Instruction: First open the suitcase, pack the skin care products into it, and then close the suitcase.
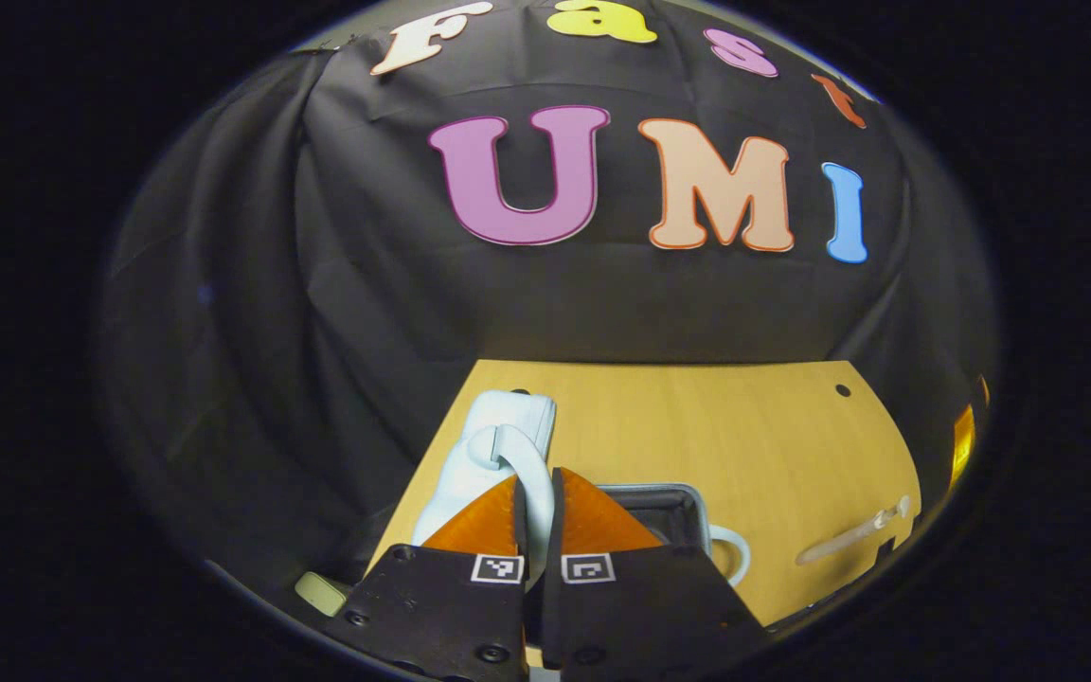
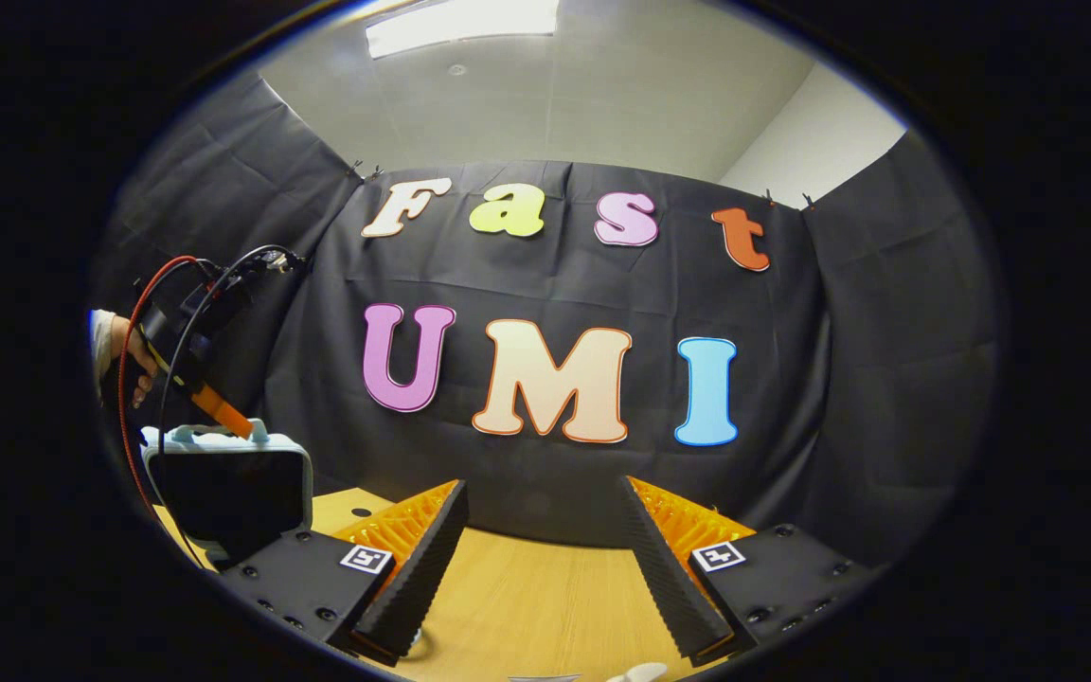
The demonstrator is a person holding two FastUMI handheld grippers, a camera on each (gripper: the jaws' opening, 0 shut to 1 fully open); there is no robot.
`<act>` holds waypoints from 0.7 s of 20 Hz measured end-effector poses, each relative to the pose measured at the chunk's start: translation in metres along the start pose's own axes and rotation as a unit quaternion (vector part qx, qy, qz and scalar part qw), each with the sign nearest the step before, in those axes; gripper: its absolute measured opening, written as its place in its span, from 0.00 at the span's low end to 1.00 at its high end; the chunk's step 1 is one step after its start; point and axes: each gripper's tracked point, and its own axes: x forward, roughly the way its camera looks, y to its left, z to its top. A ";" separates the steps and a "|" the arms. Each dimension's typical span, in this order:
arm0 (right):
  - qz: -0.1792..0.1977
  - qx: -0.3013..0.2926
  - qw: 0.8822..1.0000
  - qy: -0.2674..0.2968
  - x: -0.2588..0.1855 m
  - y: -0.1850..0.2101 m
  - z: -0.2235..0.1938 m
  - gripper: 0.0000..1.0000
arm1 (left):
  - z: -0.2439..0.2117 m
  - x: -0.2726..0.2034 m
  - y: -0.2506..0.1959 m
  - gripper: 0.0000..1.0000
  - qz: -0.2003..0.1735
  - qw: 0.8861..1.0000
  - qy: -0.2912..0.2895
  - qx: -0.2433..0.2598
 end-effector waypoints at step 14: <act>-0.016 -0.016 1.000 0.004 0.019 0.055 0.001 0.98 | -0.009 0.055 0.150 0.00 0.059 0.998 -0.010 0.010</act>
